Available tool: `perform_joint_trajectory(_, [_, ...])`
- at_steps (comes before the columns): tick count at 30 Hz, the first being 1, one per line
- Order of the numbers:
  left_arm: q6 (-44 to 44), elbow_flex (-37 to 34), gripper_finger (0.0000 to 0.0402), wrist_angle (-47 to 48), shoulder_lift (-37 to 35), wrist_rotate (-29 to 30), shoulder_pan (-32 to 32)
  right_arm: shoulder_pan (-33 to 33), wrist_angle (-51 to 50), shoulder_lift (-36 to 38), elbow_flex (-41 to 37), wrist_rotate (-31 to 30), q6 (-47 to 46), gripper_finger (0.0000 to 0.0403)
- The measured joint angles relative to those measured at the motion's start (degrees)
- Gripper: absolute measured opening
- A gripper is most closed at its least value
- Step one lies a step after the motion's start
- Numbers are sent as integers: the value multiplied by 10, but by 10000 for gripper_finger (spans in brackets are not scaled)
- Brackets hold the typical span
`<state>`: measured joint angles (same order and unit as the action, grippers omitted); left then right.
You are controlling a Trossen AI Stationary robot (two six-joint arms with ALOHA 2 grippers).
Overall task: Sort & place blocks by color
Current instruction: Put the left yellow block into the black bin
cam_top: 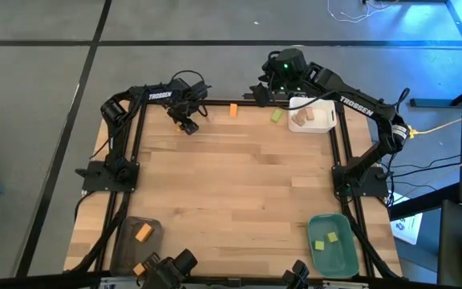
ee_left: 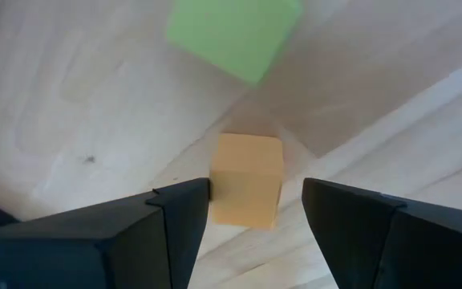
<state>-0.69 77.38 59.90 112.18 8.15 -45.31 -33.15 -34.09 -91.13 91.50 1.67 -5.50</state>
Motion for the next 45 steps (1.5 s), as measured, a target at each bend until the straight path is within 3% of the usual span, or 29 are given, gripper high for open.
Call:
perform_joint_trajectory(17, [-37, 0, 195, -11, 0, -29, 53, 0, 0, 0, 0, 0, 0, 262])
perform_joint_trajectory(27, [-36, 2, 192, -10, 45, -28, 68, 0, 0, 0, 0, 0, 0, 262])
perform_joint_trajectory(34, [-28, 14, 110, 20, 48, 1, 79, 0, 0, 0, 0, 0, 1, 262])
perform_joint_trajectory(36, [-20, 23, 109, 42, 49, 3, 78, 0, 0, 0, 0, 0, 2, 262])
perform_joint_trajectory(45, [-36, 34, 109, 137, -68, -2, 94, 0, -2, 0, 0, 24, 42, 262])
